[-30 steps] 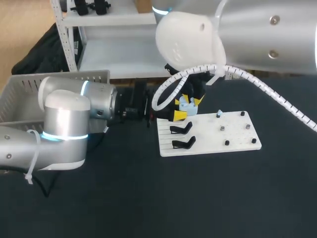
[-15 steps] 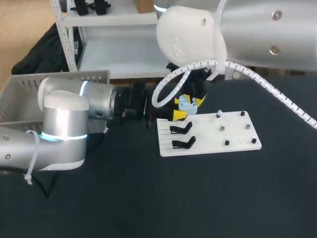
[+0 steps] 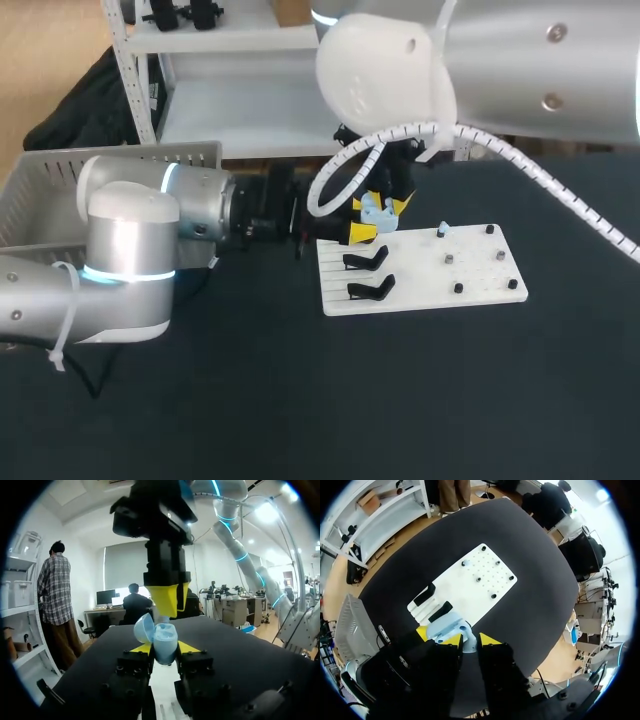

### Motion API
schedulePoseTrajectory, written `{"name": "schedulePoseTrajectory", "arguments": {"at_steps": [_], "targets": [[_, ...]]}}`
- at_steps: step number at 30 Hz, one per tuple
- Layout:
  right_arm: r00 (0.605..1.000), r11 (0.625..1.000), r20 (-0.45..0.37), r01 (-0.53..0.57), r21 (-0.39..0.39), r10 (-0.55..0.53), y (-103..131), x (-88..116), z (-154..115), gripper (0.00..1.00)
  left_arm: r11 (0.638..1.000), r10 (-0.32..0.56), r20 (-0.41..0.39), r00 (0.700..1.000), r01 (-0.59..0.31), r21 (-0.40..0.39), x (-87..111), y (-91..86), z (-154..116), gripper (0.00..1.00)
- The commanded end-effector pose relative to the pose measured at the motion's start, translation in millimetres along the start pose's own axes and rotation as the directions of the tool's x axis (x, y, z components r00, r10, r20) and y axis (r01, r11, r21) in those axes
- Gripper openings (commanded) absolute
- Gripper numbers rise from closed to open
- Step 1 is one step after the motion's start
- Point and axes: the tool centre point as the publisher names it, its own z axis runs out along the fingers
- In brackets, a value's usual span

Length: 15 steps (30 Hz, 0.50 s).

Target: Pick up each earbud case from the left stands, insert the matching earbuds, close the lid, and place the case in the box.

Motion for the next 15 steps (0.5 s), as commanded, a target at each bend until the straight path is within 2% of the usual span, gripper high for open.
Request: {"name": "schedulePoseTrajectory", "arguments": {"at_steps": [1,15], "targets": [[1.0,1.0,-0.001,0.002,0.005,-0.002,4.9,-0.9,0.9,0.0,1.0,0.001,0.002,1.0,-0.001,0.002,0.9,1.2,-0.2,0.0],[1.0,1.0,-0.004,0.007,0.007,-0.007,8.0,-2.4,3.0,0.0,1.0,0.001,0.002,1.0,-0.001,0.002,0.9,1.2,-0.2,0.0]]}}
